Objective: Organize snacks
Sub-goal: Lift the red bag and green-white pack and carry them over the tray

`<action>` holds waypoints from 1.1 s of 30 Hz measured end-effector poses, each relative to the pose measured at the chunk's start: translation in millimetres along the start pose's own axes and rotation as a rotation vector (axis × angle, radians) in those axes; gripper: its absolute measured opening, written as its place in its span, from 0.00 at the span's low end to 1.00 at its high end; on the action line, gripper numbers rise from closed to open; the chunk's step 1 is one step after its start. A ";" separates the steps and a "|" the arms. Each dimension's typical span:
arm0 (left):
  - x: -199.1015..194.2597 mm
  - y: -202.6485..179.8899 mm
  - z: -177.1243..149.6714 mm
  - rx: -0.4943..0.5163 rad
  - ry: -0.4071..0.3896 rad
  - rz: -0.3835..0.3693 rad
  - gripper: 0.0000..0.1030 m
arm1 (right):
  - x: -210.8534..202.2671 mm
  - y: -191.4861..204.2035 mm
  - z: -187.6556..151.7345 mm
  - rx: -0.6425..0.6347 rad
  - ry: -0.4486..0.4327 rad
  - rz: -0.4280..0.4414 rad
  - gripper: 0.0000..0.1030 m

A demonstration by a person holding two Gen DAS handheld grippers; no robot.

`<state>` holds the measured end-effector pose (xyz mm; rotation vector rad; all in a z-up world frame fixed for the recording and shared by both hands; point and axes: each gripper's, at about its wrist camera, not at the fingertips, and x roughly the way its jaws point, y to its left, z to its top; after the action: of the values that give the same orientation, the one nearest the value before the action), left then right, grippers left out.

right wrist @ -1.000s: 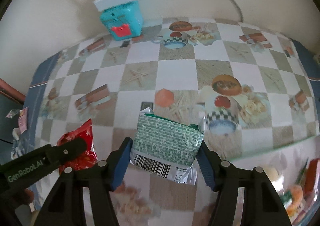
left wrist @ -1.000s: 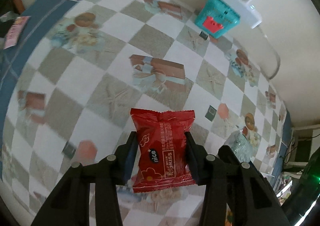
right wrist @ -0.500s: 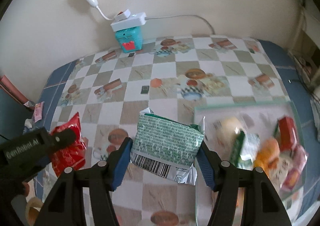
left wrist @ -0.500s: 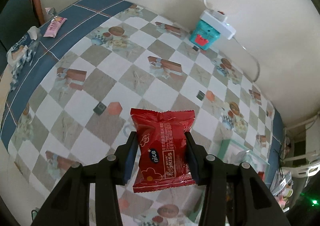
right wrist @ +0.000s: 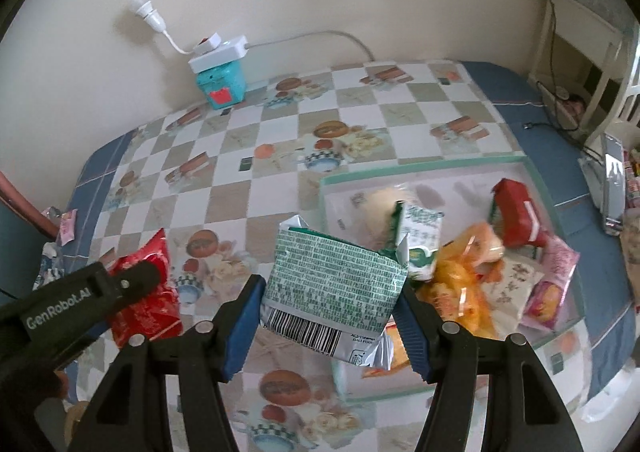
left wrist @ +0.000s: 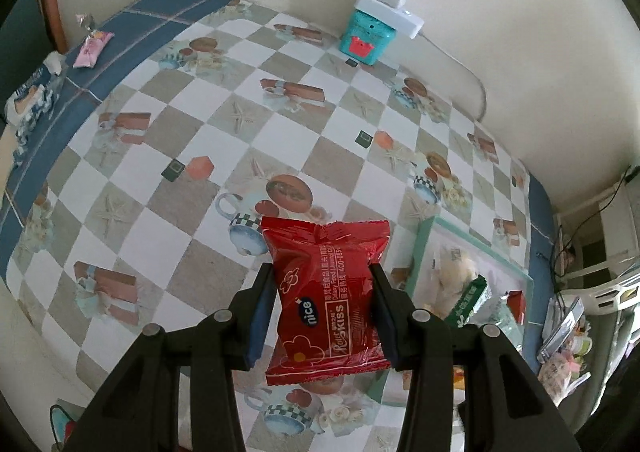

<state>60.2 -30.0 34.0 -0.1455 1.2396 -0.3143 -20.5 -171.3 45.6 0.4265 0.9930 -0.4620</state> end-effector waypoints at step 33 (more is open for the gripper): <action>47.5 -151.6 -91.9 0.430 0.127 -0.051 0.46 | 20.4 -192.7 -6.1 0.431 0.115 -0.085 0.65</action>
<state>-36.5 -182.9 3.5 0.2158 1.2668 -0.6339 -121.5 -330.4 -0.2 0.8062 1.0244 -0.7388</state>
